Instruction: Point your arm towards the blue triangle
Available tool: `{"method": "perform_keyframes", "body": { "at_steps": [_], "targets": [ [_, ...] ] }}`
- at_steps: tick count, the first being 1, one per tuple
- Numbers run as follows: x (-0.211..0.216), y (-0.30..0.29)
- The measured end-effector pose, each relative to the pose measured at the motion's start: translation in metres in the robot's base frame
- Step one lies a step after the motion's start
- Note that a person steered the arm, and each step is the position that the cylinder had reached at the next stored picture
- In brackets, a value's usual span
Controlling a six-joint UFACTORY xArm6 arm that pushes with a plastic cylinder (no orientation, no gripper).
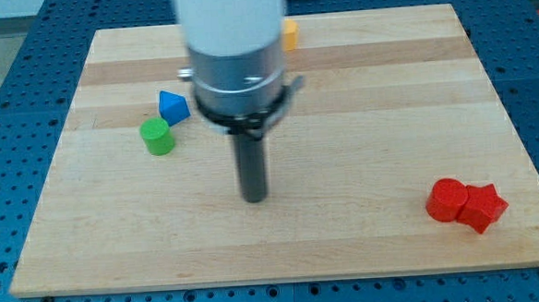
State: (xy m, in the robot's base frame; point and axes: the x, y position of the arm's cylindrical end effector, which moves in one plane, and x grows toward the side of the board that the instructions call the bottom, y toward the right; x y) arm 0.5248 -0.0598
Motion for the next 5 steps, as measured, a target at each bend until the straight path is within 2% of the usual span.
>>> {"method": "perform_keyframes", "body": {
  "at_steps": [3, 5],
  "targets": [
    [-0.048, -0.166],
    [-0.132, -0.167]
  ]
}}
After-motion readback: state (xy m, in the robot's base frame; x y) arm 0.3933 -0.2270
